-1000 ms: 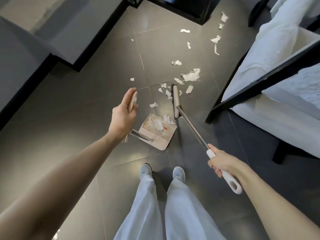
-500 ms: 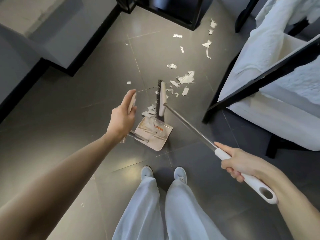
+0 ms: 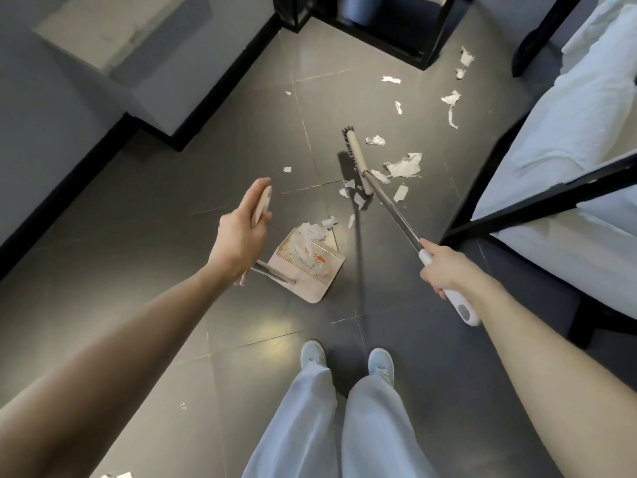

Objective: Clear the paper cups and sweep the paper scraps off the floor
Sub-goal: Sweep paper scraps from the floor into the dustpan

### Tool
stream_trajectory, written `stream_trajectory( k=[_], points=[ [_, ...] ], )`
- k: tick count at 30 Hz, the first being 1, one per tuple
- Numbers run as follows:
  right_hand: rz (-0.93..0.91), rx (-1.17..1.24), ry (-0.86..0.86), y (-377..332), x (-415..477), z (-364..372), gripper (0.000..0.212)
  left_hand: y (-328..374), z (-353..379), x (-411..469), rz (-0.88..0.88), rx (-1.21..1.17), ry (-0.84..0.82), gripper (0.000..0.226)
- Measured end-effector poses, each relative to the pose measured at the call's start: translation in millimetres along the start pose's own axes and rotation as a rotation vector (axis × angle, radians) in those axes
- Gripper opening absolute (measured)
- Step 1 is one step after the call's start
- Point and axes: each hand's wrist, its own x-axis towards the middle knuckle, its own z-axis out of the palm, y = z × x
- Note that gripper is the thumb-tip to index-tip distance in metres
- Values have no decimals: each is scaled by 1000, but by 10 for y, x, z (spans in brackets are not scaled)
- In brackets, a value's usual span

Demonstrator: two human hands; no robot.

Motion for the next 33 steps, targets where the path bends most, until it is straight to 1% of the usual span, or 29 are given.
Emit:
stream_trajectory(
  k=[3, 6, 9, 12, 14, 20, 27, 29, 33],
  points=[
    [-30, -82, -38, -188, 170, 114, 82, -16, -64, 154, 8, -4, 30, 47],
    [-38, -117, -147, -367, 259, 276, 87, -19, -126, 333, 21, -16, 48, 47],
    [-28, -177, -267, -387, 130, 347, 86, -27, -132, 415, 22, -18, 37, 47],
    [11, -74, -364, -235, -94, 224, 87, 34, -83, 466, 26, -23, 22, 47],
    [15, 1, -387, -123, -226, 90, 85, 82, -59, 517, 30, -30, 6, 47],
    [24, 207, -355, 52, -408, -283, 80, 153, -36, 633, 52, -23, -23, 47],
    [48, 407, -217, 113, -68, -688, 79, 482, 134, 976, 58, -36, -25, 46],
    [52, 431, -159, 94, 122, -840, 78, 601, 203, 1140, 73, -21, -30, 45],
    [71, 383, -51, 27, 532, -1148, 79, 851, 373, 1518, 88, 26, -60, 48]
  ],
)
